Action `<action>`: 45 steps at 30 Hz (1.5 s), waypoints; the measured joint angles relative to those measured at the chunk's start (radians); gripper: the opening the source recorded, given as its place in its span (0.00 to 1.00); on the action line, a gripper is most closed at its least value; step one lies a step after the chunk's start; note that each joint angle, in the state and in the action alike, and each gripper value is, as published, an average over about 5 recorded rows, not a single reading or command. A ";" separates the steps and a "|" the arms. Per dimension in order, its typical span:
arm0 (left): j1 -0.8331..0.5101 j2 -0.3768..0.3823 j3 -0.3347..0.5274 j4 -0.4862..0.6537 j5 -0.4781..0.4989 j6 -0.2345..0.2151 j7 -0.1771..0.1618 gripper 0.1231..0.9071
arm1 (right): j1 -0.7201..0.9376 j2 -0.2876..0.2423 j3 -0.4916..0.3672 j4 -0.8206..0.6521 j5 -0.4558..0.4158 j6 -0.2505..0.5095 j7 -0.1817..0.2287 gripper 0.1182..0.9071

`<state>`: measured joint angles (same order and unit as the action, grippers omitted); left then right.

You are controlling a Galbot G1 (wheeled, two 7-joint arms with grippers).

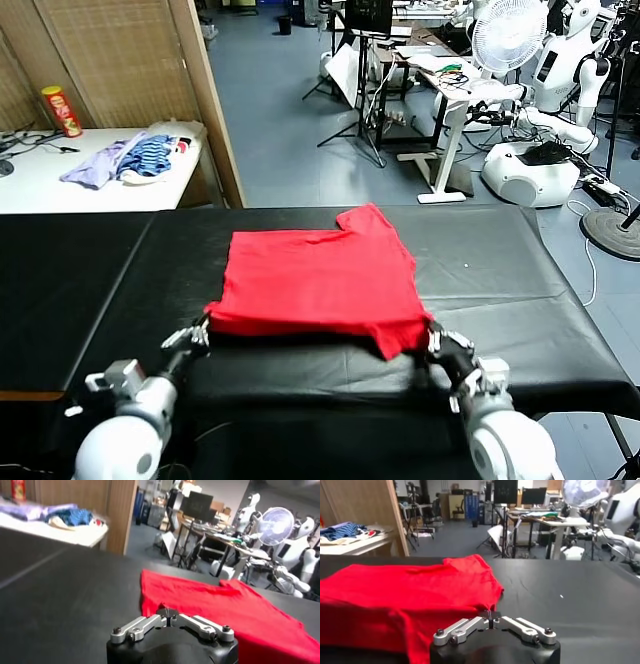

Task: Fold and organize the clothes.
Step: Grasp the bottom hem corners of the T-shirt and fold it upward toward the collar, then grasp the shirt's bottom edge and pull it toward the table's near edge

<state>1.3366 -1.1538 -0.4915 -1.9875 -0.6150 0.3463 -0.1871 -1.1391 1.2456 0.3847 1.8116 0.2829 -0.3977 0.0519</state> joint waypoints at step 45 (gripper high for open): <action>0.030 0.019 0.006 0.057 0.028 0.061 0.051 0.03 | -0.203 -0.084 0.035 0.127 0.075 -0.035 0.018 0.01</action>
<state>1.3667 -1.1352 -0.4856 -1.9304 -0.5866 0.4074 -0.1359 -1.3419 1.1611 0.4198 1.9385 0.3578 -0.4327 0.0699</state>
